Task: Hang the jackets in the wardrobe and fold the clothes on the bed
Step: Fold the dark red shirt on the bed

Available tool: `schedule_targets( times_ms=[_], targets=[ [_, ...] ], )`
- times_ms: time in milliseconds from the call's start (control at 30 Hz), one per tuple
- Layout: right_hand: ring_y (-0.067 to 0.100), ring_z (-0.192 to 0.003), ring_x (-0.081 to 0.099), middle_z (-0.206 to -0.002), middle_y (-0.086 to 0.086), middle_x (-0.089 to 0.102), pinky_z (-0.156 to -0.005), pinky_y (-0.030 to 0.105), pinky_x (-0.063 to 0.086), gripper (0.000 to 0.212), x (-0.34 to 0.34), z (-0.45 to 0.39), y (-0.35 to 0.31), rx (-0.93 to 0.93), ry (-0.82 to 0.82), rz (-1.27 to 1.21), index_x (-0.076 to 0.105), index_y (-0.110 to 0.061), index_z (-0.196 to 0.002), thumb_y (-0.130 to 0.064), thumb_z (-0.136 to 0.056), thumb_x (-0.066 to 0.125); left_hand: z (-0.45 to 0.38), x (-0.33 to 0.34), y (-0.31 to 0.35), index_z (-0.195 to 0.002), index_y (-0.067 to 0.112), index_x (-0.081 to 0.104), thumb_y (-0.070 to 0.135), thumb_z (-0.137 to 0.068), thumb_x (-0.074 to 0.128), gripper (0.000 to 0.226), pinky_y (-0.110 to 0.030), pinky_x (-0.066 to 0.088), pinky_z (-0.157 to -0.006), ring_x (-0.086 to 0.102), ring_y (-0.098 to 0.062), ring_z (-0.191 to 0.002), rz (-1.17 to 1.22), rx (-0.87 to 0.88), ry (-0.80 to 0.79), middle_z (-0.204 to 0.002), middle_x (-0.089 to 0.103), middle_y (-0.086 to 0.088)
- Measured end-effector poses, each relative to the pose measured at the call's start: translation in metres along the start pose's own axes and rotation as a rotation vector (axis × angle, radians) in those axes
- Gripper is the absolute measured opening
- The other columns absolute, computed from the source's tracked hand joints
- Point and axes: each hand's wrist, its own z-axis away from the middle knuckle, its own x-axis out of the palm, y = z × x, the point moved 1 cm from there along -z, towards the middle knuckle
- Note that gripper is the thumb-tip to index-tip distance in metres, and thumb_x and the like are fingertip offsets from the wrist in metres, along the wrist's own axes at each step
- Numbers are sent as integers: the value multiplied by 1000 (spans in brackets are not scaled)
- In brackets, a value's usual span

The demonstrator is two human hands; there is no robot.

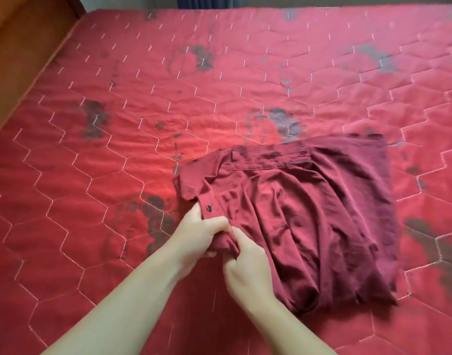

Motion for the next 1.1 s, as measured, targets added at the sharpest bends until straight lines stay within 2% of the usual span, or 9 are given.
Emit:
schedule_targets(
  times_ms=[167, 333, 433, 500, 633, 800, 900, 1000, 1100],
  targets=[
    [-2, -64, 60, -77, -12, 72, -62, 34, 51, 27, -70, 0, 14, 62, 298, -397, 66, -22, -80, -6, -87, 45, -5, 101, 63, -82, 30, 50, 25, -56, 59, 28, -22, 36, -44, 46, -6, -47, -200, 245, -196, -60, 50, 15],
    [19, -66, 67, -79, 8, 73, -51, 22, 51, 16, -119, 0, 89, 672, 601, -971, 66, -7, -96, -16, -96, 53, -12, 197, 59, -127, 40, 33, 38, -73, 67, 64, -24, 47, -51, 57, -8, -53, -330, 216, -484, -89, 73, -2],
    [29, -80, 62, -101, 15, 65, -63, 39, 50, 18, -131, 5, 137, 844, 491, -1048, 57, -7, -112, -15, -97, 52, -24, 192, 23, -145, 43, 32, 39, -79, 62, 72, -26, 52, -79, 62, -5, -77, -454, 234, -268, -83, 70, 10],
    [27, -77, 62, -97, 14, 66, -61, 38, 50, 16, -140, 7, 158, 823, 427, -988, 57, -7, -110, -11, -95, 55, -32, 175, 0, -140, 43, 42, 34, -80, 60, 63, -23, 49, -80, 59, -5, -76, -569, 265, -171, -78, 64, 14],
    [24, -79, 66, -93, 5, 69, -63, 35, 53, 15, -161, 1, 176, 788, 384, -951, 60, -18, -99, -12, -87, 68, -42, 142, -37, -139, 36, 45, 28, -83, 59, 58, -28, 42, -98, 54, -12, -107, -737, 237, -67, -115, 54, 10],
    [19, -73, 62, -87, 6, 68, -58, 31, 50, 14, -187, -4, 189, 731, 501, -781, 66, -14, -92, -3, -83, 67, -43, 133, -59, -142, 38, 35, 28, -83, 62, 66, -38, 40, -104, 49, -17, -118, -678, 245, 65, -129, 43, 7],
    [27, -92, 59, -108, 11, 62, -82, 44, 51, 37, -198, -1, 199, 684, 444, -272, 60, -13, -114, -14, -80, 75, -49, 136, -65, -138, 33, 36, 28, -81, 69, 66, -34, 42, -97, 56, -18, -103, -443, 140, 196, -116, 48, 3],
    [29, -110, 50, -122, 8, 54, -97, 47, 40, 62, -203, -14, 186, 354, 513, 209, 53, -20, -127, -26, -72, 81, -56, 141, -73, -119, 32, 43, 39, -79, 74, 51, -26, 38, -81, 57, -8, -88, -336, -4, 186, -95, 58, 8],
    [29, -117, 49, -129, 2, 54, -94, 46, 40, 65, -193, -53, 165, -23, 367, 547, 54, -22, -131, -30, -71, 80, -64, 138, -81, -100, 27, 53, 45, -73, 79, 42, -22, 40, -73, 59, -4, -80, -288, -53, 160, -85, 63, 12]
  ],
)
